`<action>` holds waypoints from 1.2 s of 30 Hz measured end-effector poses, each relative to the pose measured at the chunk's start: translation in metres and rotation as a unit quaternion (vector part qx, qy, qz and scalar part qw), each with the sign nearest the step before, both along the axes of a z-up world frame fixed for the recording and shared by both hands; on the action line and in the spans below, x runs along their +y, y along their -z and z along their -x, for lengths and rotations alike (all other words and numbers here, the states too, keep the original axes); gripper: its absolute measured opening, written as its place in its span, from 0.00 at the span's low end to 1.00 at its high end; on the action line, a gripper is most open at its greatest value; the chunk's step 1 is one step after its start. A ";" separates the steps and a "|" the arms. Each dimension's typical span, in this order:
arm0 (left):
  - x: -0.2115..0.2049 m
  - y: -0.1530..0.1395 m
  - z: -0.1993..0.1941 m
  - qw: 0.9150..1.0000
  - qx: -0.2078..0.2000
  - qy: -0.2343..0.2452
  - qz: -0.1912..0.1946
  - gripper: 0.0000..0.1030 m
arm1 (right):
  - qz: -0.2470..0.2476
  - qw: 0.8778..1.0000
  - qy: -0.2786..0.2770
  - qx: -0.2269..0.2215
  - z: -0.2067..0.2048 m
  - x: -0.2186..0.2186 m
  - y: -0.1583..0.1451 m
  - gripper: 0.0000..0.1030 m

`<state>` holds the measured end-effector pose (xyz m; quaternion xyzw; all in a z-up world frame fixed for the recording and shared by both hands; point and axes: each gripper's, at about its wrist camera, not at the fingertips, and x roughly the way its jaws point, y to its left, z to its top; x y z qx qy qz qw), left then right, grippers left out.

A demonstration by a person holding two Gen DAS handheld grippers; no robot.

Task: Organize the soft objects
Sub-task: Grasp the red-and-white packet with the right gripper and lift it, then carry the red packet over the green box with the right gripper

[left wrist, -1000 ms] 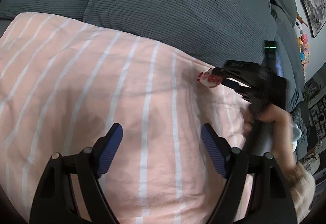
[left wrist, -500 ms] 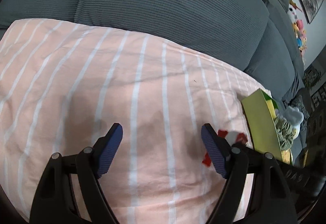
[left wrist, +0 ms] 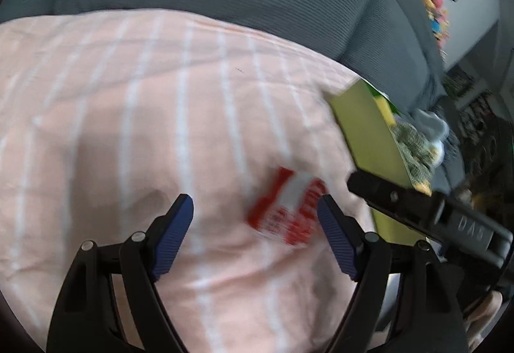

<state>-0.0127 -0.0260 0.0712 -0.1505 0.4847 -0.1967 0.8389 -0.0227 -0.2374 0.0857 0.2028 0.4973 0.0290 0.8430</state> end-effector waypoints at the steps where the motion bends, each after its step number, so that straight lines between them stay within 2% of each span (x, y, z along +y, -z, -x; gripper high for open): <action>1: -0.005 0.001 0.001 1.000 0.007 0.016 0.010 0.76 | -0.010 1.000 0.005 0.001 0.001 -0.004 0.000 0.72; 3: -0.015 0.004 0.004 0.999 0.011 0.032 0.013 0.76 | -0.027 1.000 0.006 -0.009 0.001 -0.010 -0.001 0.72; 7: -0.030 0.011 0.006 0.999 0.017 0.046 -0.005 0.75 | -0.049 0.999 0.010 -0.014 -0.002 -0.015 0.004 0.71; 9: -0.033 0.017 0.005 0.998 0.025 0.050 -0.002 0.75 | -0.061 0.998 0.008 -0.008 -0.005 -0.015 0.009 0.59; 11: -0.037 0.022 0.004 0.998 0.033 0.052 0.002 0.72 | -0.078 0.997 0.006 -0.004 -0.007 -0.014 0.014 0.55; 15: -0.039 0.029 0.002 0.998 0.041 0.052 0.003 0.60 | -0.096 0.995 0.002 0.005 -0.015 -0.009 0.024 0.51; 17: -0.041 0.031 0.002 0.998 0.038 0.053 -0.001 0.55 | -0.091 0.996 -0.006 0.022 -0.021 0.000 0.032 0.50; 19: -0.042 0.031 0.004 0.998 0.034 0.050 -0.003 0.46 | -0.074 0.996 -0.016 0.037 -0.024 0.008 0.038 0.50; 20: -0.042 0.032 0.004 0.998 0.032 0.048 -0.002 0.45 | -0.065 0.997 -0.018 0.044 -0.025 0.011 0.041 0.50; 22: -0.045 0.033 0.004 0.998 0.030 0.049 -0.002 0.40 | -0.075 0.996 -0.025 0.048 -0.028 0.016 0.046 0.50; 24: -0.047 0.032 0.005 0.998 0.025 0.052 0.000 0.38 | -0.092 0.994 -0.028 0.053 -0.029 0.016 0.050 0.42; 28: -0.051 0.023 0.009 0.998 0.011 0.056 -0.003 0.37 | -0.091 0.995 -0.029 0.038 -0.023 0.015 0.042 0.40; 31: -0.056 0.007 0.016 0.998 -0.015 0.062 -0.005 0.37 | -0.089 0.996 -0.028 0.005 -0.012 0.011 0.024 0.40; 36: -0.064 -0.034 0.035 0.994 -0.086 0.072 -0.011 0.37 | -0.097 0.993 -0.027 -0.063 0.008 0.001 -0.017 0.40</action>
